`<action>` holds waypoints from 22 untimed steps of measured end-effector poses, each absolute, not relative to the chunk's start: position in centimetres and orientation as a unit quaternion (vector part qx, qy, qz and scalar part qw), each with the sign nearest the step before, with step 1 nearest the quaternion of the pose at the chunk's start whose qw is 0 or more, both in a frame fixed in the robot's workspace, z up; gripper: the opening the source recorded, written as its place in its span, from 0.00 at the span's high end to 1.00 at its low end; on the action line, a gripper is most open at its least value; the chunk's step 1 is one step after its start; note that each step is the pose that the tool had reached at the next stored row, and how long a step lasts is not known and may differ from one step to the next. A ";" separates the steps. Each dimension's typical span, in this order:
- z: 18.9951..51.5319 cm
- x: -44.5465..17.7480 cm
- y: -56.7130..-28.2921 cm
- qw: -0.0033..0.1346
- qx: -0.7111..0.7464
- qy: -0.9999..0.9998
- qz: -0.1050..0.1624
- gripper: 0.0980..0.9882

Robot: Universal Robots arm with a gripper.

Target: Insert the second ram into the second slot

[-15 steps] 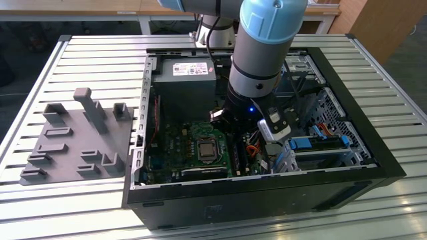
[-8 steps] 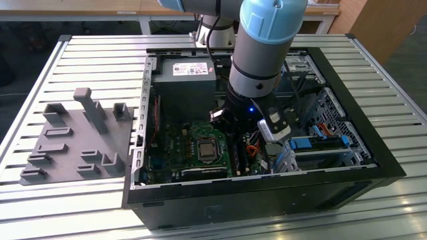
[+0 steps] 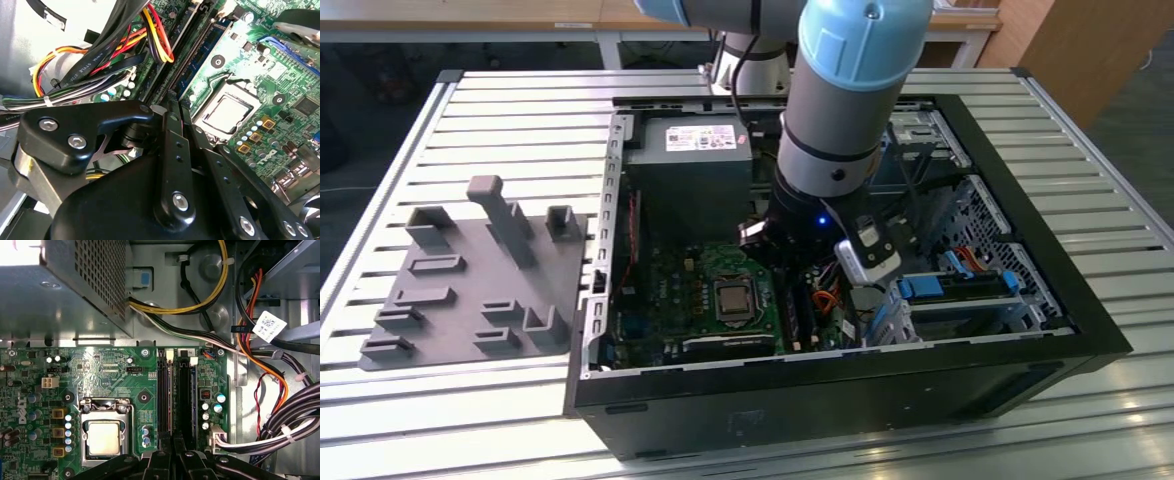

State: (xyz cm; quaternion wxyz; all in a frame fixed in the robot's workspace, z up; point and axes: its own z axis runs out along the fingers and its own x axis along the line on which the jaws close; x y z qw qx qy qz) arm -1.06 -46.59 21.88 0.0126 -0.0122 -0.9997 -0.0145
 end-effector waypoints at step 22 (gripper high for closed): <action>22.4 -1.1 -46.6 0.013 -0.010 -1.000 -0.015 0.88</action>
